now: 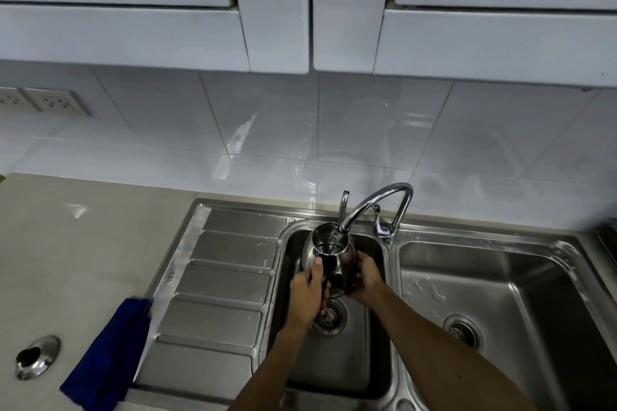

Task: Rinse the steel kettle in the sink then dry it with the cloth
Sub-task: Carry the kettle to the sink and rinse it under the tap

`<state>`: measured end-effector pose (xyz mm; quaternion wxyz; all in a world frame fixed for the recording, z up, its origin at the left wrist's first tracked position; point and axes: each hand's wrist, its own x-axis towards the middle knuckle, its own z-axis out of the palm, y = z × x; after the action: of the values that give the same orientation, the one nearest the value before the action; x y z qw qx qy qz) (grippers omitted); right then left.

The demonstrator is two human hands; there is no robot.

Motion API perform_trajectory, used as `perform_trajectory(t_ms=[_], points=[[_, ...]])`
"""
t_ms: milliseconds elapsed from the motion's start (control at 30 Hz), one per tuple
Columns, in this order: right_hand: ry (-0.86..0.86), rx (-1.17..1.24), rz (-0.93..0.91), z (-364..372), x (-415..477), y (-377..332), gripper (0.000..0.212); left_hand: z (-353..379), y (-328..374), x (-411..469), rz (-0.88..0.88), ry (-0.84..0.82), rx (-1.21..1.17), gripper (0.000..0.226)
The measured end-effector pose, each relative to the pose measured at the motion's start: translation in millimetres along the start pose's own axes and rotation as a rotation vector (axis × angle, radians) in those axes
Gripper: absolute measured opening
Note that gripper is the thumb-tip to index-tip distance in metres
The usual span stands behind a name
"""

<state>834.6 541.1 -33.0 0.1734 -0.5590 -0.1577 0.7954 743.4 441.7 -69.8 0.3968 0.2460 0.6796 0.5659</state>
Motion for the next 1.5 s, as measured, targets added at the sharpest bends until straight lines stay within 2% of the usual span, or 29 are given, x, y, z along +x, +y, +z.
perform_trajectory(t_ms=[500, 933, 1333, 1500], points=[[0.011, -0.002, -0.016, 3.5, 12.4, 5.8, 0.055, -3.2, 2.6, 2.3, -0.004, -0.016, 0.035, 0.056], [-0.020, 0.062, -0.041, 2.0, 13.3, 6.7, 0.055, -1.2, 5.5, 0.3, -0.014, -0.035, 0.029, 0.054], [-0.001, 0.038, -0.048, 1.5, 21.7, 5.2, 0.050, -0.4, 10.0, -0.3, -0.027, -0.033, 0.040, 0.056], [0.006, 0.024, -0.049, 1.5, 31.1, 4.8, 0.055, -1.2, 11.6, 0.8, -0.017, -0.034, 0.039, 0.056]])
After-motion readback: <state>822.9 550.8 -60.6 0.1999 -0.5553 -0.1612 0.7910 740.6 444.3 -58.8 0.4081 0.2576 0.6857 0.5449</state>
